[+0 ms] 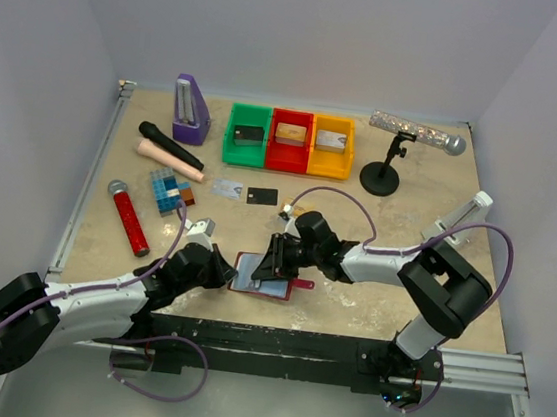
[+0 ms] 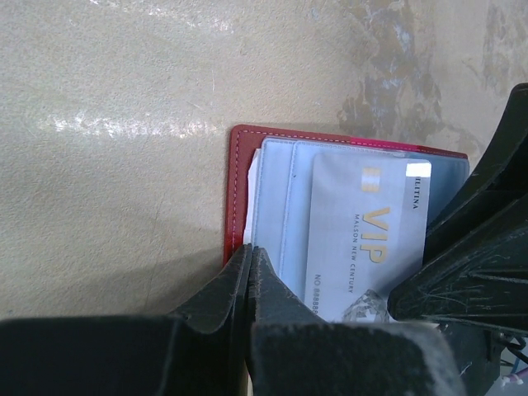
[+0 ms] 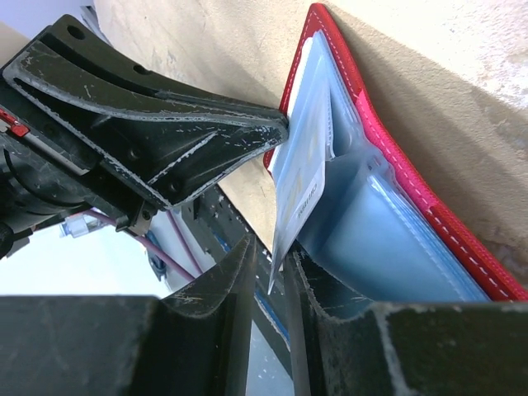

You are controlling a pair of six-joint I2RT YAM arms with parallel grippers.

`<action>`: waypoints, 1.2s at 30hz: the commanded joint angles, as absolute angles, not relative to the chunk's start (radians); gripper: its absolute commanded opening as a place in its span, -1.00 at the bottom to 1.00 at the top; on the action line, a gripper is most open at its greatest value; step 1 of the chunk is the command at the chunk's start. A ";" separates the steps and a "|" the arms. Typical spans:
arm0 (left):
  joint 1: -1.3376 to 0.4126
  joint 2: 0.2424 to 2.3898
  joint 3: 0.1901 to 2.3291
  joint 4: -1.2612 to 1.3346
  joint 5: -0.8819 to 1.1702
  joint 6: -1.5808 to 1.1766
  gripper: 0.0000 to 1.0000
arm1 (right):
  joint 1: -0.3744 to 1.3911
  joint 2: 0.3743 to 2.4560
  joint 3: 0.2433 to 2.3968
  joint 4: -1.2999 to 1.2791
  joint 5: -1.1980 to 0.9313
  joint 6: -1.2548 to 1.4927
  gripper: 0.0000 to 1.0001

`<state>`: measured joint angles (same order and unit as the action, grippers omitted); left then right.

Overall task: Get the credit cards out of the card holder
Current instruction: Remove the credit card from the card holder.

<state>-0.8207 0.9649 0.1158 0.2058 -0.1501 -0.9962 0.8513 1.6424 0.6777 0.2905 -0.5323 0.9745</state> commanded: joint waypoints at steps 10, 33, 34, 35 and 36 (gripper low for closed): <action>-0.824 0.989 0.080 0.103 -0.198 -0.997 -1.00 | 0.838 1.586 0.677 0.301 -0.520 0.963 -0.58; -0.824 0.953 0.064 0.091 -0.219 -1.022 -1.00 | 0.827 1.559 0.640 0.272 -0.485 0.966 -1.00; -0.824 0.945 0.063 0.086 -0.224 -1.025 -1.00 | 0.825 1.557 0.640 0.265 -0.483 0.966 -1.00; -0.824 0.934 0.058 0.083 -0.230 -1.028 -1.00 | 0.824 1.557 0.638 0.261 -0.483 0.966 -1.00; -0.824 0.925 0.054 0.081 -0.232 -1.032 -1.00 | 0.822 1.555 0.637 0.255 -0.480 0.966 -1.00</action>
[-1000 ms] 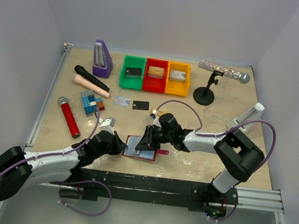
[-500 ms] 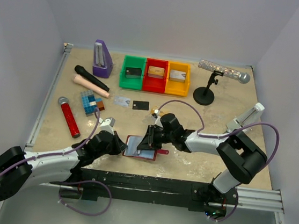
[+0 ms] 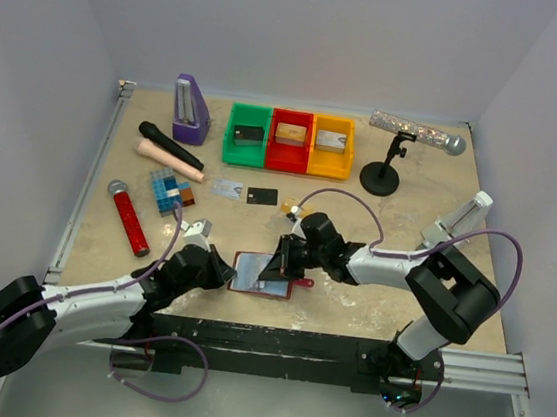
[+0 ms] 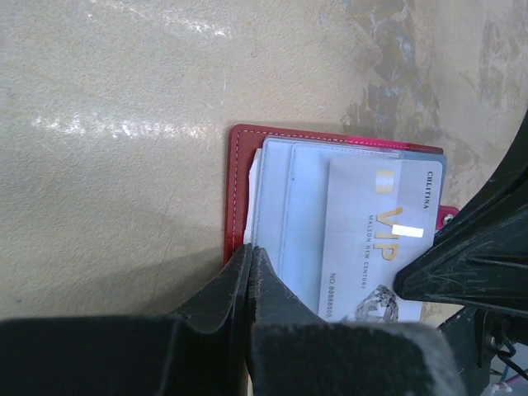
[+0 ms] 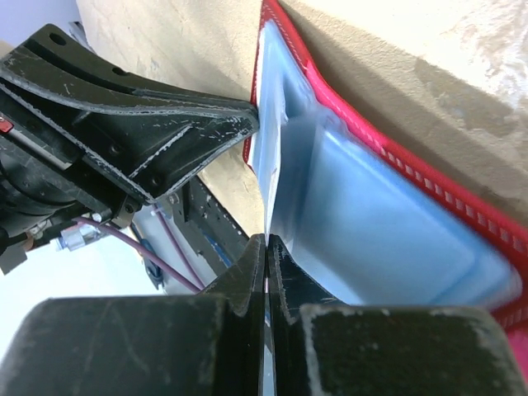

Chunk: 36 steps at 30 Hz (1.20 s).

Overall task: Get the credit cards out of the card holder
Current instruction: Remove the credit card from the card holder.

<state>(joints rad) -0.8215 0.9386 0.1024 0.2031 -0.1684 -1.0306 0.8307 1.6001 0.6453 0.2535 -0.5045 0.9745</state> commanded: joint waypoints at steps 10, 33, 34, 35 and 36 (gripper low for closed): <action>-0.825 0.894 0.043 0.064 -0.239 -1.049 -1.00 | 0.813 1.523 0.611 0.200 -0.460 0.956 -1.00; -0.822 0.459 0.360 -0.114 0.081 -0.810 0.88 | 0.830 1.034 0.790 -0.326 -0.538 0.491 -1.00; -0.822 0.425 0.376 -0.106 0.125 -0.789 0.88 | 0.830 1.020 0.808 -0.362 -0.602 0.445 -1.00; -0.822 0.398 0.385 -0.095 0.176 -0.769 0.87 | 0.831 1.017 0.836 -0.406 -0.680 0.398 -1.00; -0.822 0.376 0.396 -0.091 0.222 -0.755 0.87 | 0.833 1.014 0.856 -0.454 -0.743 0.365 -1.00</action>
